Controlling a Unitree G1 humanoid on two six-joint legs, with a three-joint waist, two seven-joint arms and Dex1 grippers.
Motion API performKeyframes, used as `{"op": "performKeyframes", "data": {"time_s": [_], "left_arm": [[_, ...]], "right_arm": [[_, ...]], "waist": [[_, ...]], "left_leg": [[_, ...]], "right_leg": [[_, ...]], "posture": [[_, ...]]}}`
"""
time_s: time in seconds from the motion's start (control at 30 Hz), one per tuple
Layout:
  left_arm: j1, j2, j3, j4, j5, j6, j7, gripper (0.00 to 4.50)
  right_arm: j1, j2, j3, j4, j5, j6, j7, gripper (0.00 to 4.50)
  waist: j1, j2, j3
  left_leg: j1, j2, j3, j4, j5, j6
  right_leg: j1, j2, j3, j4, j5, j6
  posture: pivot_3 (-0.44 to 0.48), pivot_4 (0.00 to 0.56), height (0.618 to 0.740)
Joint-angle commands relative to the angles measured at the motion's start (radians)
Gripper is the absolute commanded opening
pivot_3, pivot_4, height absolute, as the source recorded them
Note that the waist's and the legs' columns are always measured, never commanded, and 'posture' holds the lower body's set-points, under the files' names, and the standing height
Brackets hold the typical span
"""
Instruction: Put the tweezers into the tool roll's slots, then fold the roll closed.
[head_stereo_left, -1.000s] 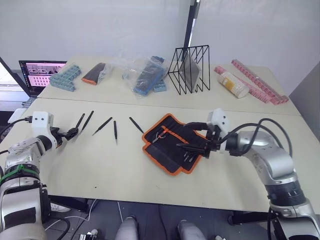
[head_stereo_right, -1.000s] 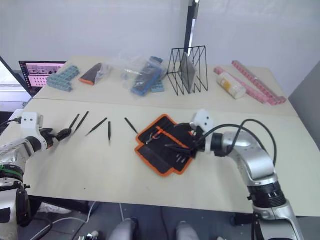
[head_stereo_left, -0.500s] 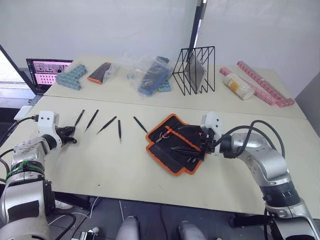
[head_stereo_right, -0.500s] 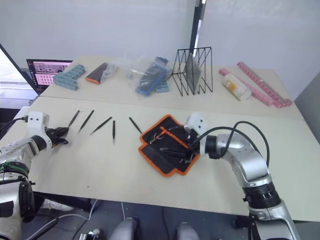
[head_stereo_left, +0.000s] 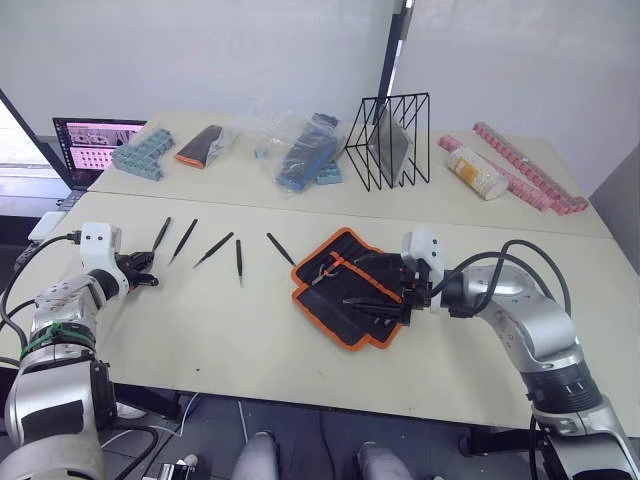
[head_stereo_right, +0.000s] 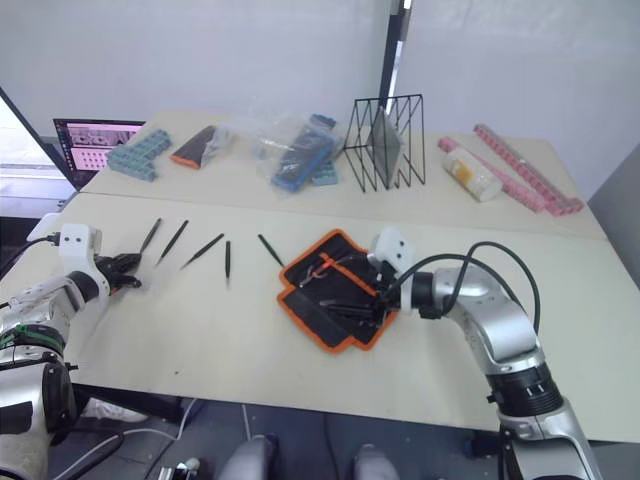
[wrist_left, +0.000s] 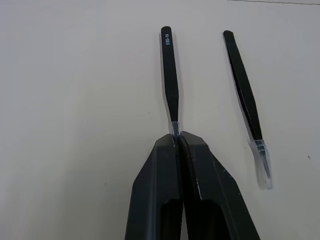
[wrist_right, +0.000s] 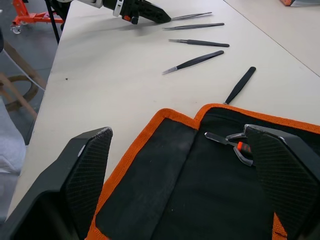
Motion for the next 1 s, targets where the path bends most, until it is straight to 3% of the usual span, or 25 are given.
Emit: {"op": "performKeyframes", "data": {"time_s": [0.03,0.2,0.3,0.43,0.67,0.9,1.0], "left_arm": [[-0.004,0.019,0.014,-0.131,-0.043,0.01,-0.077,0.03],[0.11,-0.012,-0.024,-0.511,-0.122,0.189,-0.191,0.03],[0.202,-0.029,-0.058,-0.768,-0.18,0.346,-0.207,0.0],[0.301,-0.052,-0.113,-1.063,-0.25,0.507,-0.208,0.0],[0.303,-0.129,-0.19,-1.372,-0.361,0.781,-0.105,0.0],[0.221,-0.171,-0.242,-1.506,-0.429,1.069,0.04,0.0],[0.193,-0.209,-0.244,-1.521,-0.45,1.12,0.084,0.0]], "right_arm": [[0.007,-0.029,-0.051,0.02,0.005,-0.044,0.018,4.5],[0.039,-0.051,-0.087,0.122,-0.016,-0.107,0.021,4.5],[0.056,-0.043,-0.105,0.188,-0.026,-0.145,0.011,3.73],[0.076,-0.019,-0.122,0.235,-0.028,-0.185,-0.006,2.38],[0.112,0.039,-0.14,0.319,-0.051,-0.252,-0.061,0.01],[0.132,0.083,-0.124,0.381,-0.096,-0.313,-0.092,0.01],[0.141,0.086,-0.102,0.398,-0.131,-0.327,-0.102,0.01]], "waist": [[0.001,0.0,0.0],[0.0,0.0,0.0],[-0.003,0.0,0.0],[-0.01,0.0,0.0],[-0.006,0.0,0.0],[-0.009,0.0,0.0],[-0.006,0.0,0.0]], "left_leg": [[0.0,0.0,0.0,0.0,0.0,0.0],[-0.002,0.0,-0.002,0.001,0.0,0.0],[-0.001,0.0,-0.002,0.002,0.0,0.0],[-0.001,0.001,-0.002,0.002,0.0,0.0],[-0.001,0.001,-0.002,0.005,0.0,0.0],[-0.001,0.001,-0.003,0.005,0.0,0.001],[-0.001,0.0,-0.003,0.005,0.0,0.001]], "right_leg": [[0.0,0.0,0.0,0.0,0.0,0.0],[0.001,0.0,-0.003,0.0,0.0,0.0],[0.001,0.0,-0.003,0.0,0.0,0.0],[0.001,0.0,-0.003,0.001,0.0,0.0],[0.002,0.0,-0.003,0.0,0.0,0.0],[0.003,0.0,-0.003,0.0,0.0,0.0],[0.003,0.0,-0.003,0.0,0.0,0.0]], "posture": [[0.0,0.15,0.734],[0.0,0.15,0.734],[0.0,0.15,0.734],[0.0,0.15,0.734],[0.0,0.15,0.734],[0.0,0.15,0.734],[0.0,0.15,0.734]]}}
